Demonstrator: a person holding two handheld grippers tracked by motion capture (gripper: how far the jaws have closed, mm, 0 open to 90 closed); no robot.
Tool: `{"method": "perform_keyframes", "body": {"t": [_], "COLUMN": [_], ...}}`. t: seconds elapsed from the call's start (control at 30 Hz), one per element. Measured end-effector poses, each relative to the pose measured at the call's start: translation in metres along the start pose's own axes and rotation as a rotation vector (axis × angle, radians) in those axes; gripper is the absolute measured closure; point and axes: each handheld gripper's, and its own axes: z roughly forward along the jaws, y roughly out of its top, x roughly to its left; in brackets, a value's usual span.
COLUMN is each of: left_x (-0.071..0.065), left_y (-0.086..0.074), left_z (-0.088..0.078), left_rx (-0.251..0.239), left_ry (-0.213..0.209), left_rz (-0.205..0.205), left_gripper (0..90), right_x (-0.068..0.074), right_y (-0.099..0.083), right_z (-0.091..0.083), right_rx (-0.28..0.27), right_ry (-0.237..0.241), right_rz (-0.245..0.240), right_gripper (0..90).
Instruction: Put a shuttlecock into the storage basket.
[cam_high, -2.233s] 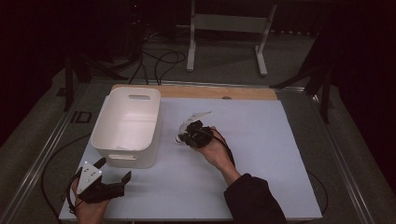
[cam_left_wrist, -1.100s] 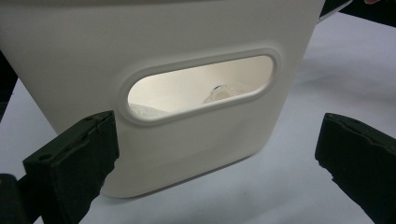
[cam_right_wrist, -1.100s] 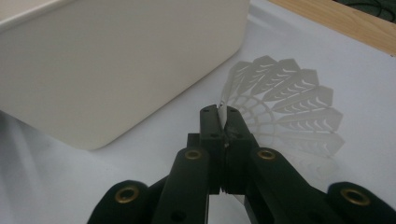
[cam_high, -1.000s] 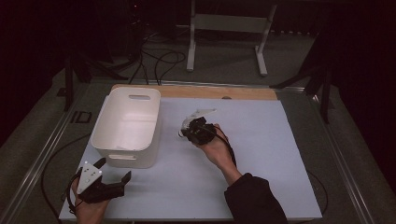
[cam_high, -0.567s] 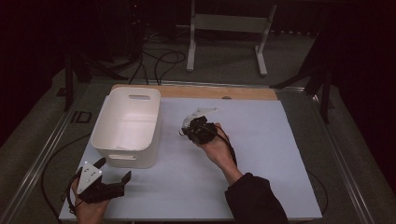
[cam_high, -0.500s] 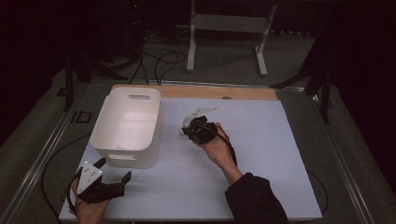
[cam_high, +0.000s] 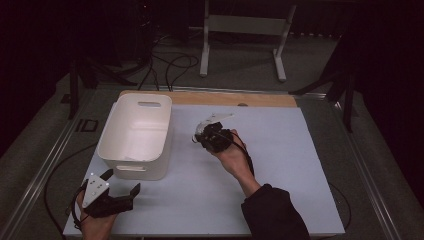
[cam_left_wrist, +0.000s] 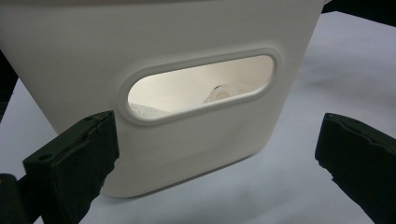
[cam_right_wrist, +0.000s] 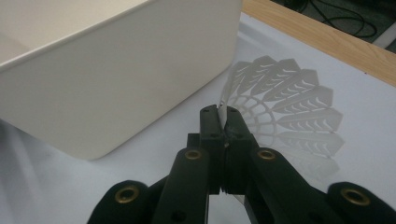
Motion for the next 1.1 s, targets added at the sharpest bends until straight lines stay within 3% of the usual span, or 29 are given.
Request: {"method": "perform_keyframes", "body": {"t": [1.1], "left_x": [0.0], "left_y": [0.0], "left_z": [0.0], "left_rx": [0.001], "left_ry": [0.0], "left_rz": [0.0], "left_gripper": [0.1], "right_x": [0.006], "right_y": [0.022], "right_z": [-0.014], "right_rx": [-0.047], "right_ry": [-0.01], "right_rz": [-0.017], "right_gripper": [89.3]}}
